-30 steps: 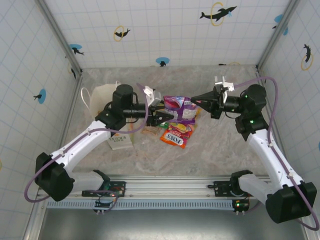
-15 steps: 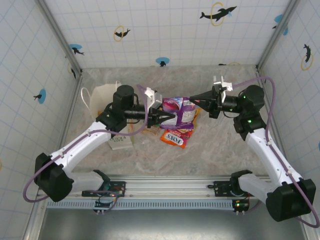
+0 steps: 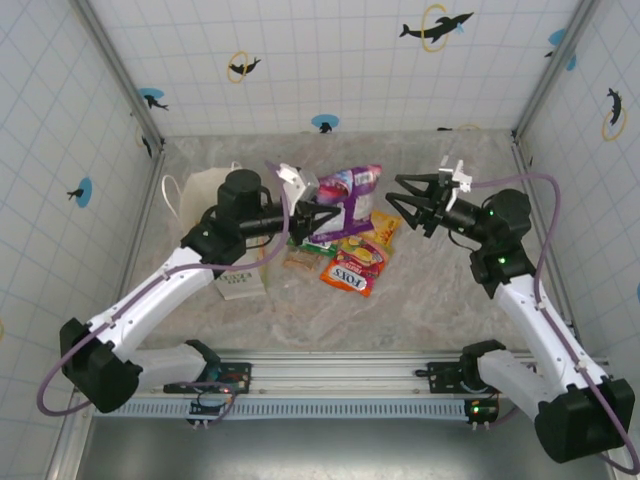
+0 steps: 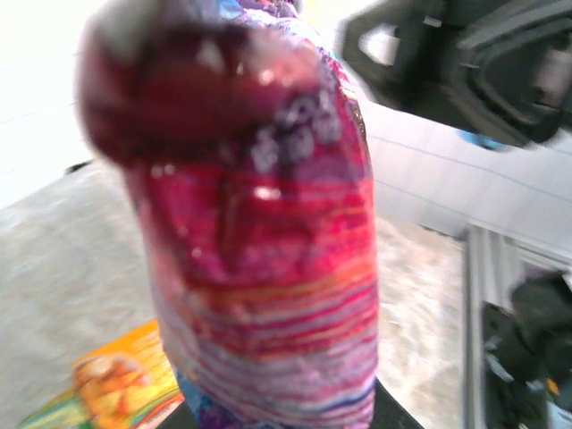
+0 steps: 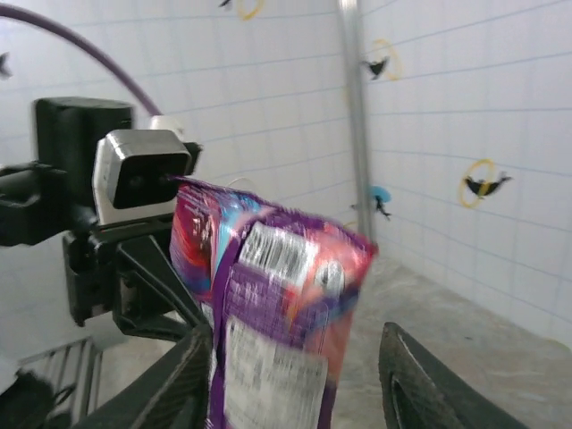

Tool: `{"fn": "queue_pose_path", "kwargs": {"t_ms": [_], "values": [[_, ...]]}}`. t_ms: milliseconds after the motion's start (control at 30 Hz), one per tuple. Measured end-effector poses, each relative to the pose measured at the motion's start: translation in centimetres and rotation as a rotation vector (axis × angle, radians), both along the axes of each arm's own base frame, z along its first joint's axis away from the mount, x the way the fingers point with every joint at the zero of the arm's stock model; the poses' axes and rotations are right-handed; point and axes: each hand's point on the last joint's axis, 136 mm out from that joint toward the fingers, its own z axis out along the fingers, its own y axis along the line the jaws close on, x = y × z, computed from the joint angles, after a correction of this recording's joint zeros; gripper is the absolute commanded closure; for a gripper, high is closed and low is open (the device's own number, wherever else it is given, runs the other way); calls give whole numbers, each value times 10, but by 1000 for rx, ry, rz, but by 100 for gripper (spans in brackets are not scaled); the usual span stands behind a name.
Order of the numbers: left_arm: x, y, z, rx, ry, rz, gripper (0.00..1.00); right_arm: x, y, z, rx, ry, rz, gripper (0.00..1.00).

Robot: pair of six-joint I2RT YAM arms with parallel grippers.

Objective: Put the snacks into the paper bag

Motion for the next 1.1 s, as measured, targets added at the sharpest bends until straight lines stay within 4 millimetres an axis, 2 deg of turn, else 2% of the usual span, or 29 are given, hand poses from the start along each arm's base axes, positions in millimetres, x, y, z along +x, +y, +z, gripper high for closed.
{"fn": "queue_pose_path", "kwargs": {"t_ms": [200,400,467,767,900,1000,1100], "values": [[34,36,35,16,-39,316,100,13,-10,-7,10,13,-107,42],[64,82,90,10,-155,629,99,19,-3,-16,-3,36,-106,41],[68,98,100,8,-187,713,99,20,0,-21,-10,47,-100,41],[62,158,133,32,-326,972,99,21,19,-46,-66,106,-55,41],[56,182,144,39,-362,1076,98,18,25,-50,-79,104,-39,41],[55,195,139,73,-348,1134,97,19,27,-51,-84,102,-40,41],[55,203,123,125,-303,1170,97,19,29,-54,-88,106,-38,41]]}}
